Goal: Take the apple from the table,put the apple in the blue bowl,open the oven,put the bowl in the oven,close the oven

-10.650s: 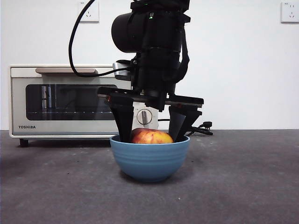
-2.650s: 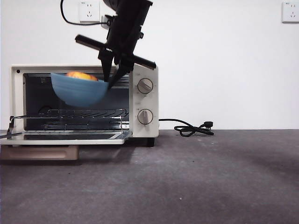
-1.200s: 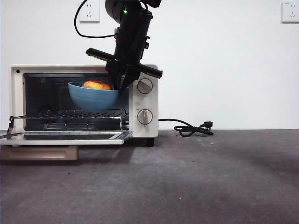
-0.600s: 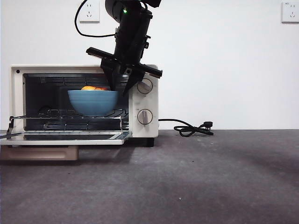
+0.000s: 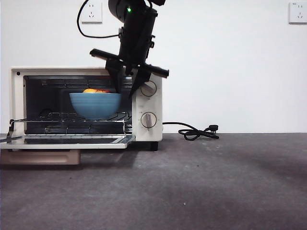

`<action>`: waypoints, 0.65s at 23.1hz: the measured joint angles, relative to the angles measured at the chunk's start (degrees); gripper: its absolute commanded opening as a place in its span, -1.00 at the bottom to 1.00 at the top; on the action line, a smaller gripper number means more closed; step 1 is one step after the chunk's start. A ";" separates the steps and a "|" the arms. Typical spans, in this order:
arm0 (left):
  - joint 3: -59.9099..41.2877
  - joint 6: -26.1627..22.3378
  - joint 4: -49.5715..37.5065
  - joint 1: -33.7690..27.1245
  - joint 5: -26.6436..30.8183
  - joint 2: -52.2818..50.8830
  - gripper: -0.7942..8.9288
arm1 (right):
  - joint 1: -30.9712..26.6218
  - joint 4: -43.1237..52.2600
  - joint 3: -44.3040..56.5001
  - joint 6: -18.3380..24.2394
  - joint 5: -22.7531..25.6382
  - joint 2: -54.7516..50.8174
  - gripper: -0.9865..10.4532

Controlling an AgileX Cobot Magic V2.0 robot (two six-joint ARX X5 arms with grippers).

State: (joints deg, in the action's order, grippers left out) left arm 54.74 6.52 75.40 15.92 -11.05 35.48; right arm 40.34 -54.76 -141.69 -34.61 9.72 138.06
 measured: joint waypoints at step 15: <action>0.00 -0.85 -4.35 -0.11 12.94 3.08 -0.85 | 3.58 -13.70 -0.04 14.75 2.60 -16.20 -0.61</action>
State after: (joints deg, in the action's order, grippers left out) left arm 54.74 5.67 71.05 15.81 1.89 38.57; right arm 43.92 -68.47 -141.73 -19.86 12.32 121.86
